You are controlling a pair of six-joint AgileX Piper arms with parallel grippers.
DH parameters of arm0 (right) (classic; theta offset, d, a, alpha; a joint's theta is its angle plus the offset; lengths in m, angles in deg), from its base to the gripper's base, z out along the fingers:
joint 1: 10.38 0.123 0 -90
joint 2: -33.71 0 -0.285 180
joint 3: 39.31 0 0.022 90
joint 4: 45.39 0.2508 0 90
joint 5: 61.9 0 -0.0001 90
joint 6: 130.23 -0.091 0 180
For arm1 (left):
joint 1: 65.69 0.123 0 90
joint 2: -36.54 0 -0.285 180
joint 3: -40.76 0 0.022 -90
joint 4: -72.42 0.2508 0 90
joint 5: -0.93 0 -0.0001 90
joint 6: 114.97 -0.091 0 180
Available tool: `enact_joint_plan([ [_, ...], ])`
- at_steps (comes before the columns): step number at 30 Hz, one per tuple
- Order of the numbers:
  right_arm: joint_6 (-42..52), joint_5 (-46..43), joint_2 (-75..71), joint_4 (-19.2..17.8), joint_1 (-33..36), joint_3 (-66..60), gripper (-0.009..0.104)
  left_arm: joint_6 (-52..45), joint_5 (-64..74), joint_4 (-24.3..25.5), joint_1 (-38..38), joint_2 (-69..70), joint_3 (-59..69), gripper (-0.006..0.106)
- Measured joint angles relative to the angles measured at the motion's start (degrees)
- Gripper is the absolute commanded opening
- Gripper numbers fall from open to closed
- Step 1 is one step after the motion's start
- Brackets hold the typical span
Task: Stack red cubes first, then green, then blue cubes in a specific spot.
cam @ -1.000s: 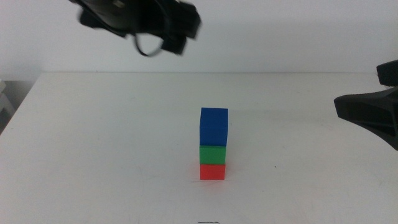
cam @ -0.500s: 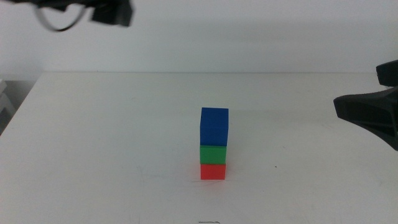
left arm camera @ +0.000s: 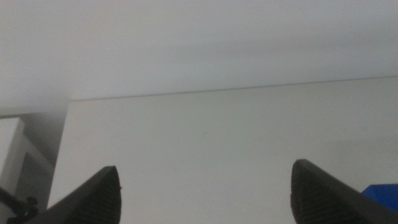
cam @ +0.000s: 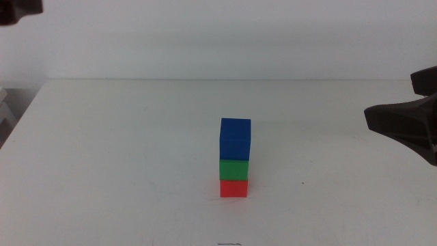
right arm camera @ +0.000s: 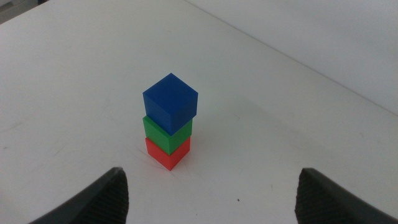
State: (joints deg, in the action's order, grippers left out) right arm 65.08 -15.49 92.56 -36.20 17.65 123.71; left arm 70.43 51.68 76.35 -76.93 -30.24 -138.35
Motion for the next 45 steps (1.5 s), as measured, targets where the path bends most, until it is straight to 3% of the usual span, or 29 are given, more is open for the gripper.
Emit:
enact_joint_plan([
  [18,0.00,0.00,0.00,0.06,0.00,0.00,0.094,0.06,-3.94,-0.24,0.60,1.09,1.11,0.094],
  [25,0.00,-4.99,-0.06,-3.50,-4.21,-1.71,0.094,0.06,-8.92,-1.41,0.60,3.10,3.99,0.094],
  [30,0.00,-16.21,-2.43,-3.25,-16.07,-9.37,0.094,0.06,-27.44,-1.59,0.60,9.27,16.13,0.094],
  [34,0.00,-21.37,-5.70,-3.20,-22.07,-16.24,0.094,0.06,-33.78,-1.66,0.60,15.29,25.55,0.094],
  [45,0.00,-27.36,-20.22,-1.44,-25.63,-33.45,0.094,0.06,-39.02,-6.23,0.60,34.39,53.29,0.094],
])
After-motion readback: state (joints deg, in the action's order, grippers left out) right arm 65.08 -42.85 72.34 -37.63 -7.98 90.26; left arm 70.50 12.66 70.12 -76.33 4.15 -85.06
